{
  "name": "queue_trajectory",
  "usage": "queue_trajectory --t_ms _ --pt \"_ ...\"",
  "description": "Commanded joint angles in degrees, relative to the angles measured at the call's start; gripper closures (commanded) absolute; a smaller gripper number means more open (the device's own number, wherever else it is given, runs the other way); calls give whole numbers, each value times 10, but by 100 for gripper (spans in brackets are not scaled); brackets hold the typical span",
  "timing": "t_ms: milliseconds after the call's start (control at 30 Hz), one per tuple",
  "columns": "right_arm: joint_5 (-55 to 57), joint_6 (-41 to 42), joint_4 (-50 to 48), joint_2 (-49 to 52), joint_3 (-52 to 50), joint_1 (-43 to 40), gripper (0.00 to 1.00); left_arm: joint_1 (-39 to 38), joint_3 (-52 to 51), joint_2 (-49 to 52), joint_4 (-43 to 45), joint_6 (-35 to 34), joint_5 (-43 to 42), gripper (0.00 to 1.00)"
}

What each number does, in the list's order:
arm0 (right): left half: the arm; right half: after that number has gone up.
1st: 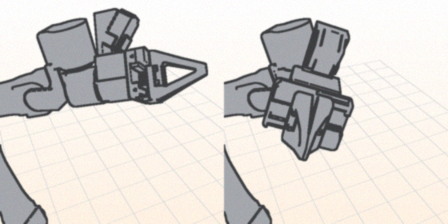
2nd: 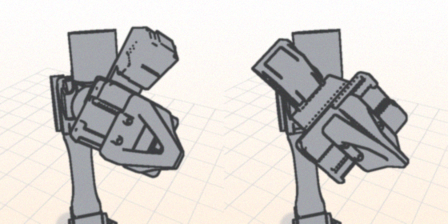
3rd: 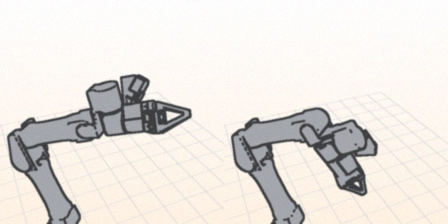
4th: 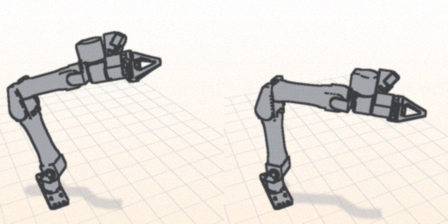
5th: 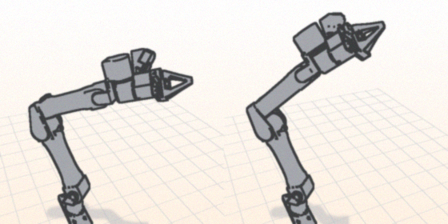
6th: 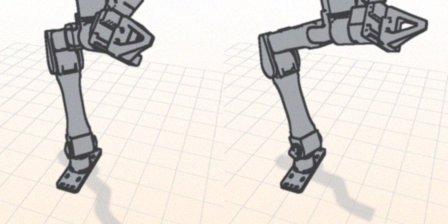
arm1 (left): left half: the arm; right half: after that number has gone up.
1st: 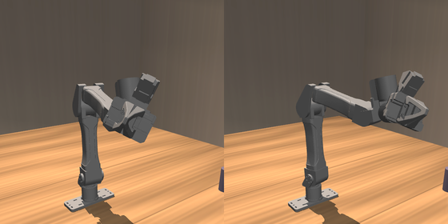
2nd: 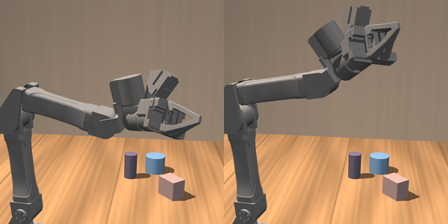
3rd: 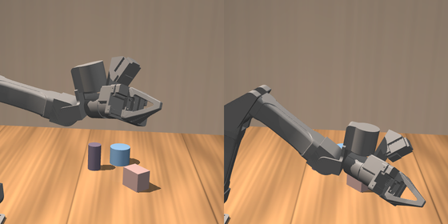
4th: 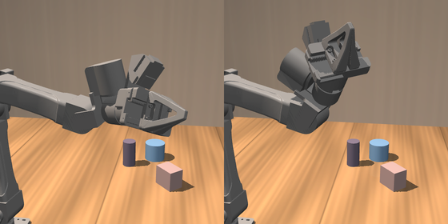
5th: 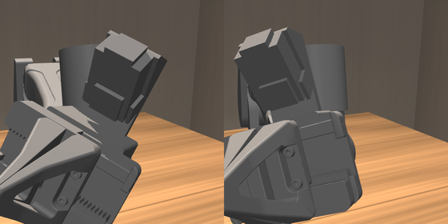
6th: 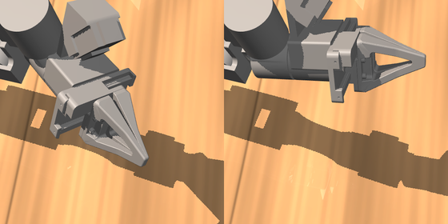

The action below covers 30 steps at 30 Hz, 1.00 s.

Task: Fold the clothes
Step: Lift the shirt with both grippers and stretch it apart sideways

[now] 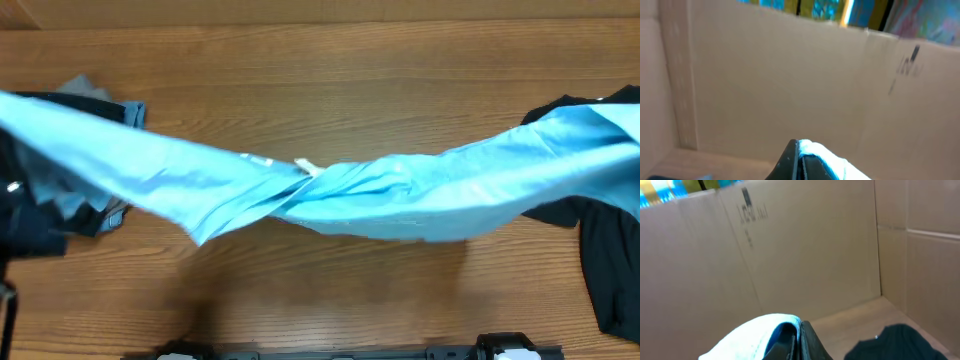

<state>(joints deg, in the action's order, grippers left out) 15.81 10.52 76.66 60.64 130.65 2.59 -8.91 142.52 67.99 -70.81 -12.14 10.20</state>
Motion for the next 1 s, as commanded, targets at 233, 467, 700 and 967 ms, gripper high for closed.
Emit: queue_trajectory --t_ms 233,467,700,967 --pt "4 13 37 0 87 -4 96 3 61 -3 -35 -33 20 96" --pt "4 17 58 0 118 -4 96 3 64 -12 -42 -36 -11 96" --pt "-16 17 71 0 123 -4 96 3 65 -14 -59 -38 -12 96" --pt "-18 19 75 -1 127 -4 96 3 65 -14 -68 -38 -13 96"
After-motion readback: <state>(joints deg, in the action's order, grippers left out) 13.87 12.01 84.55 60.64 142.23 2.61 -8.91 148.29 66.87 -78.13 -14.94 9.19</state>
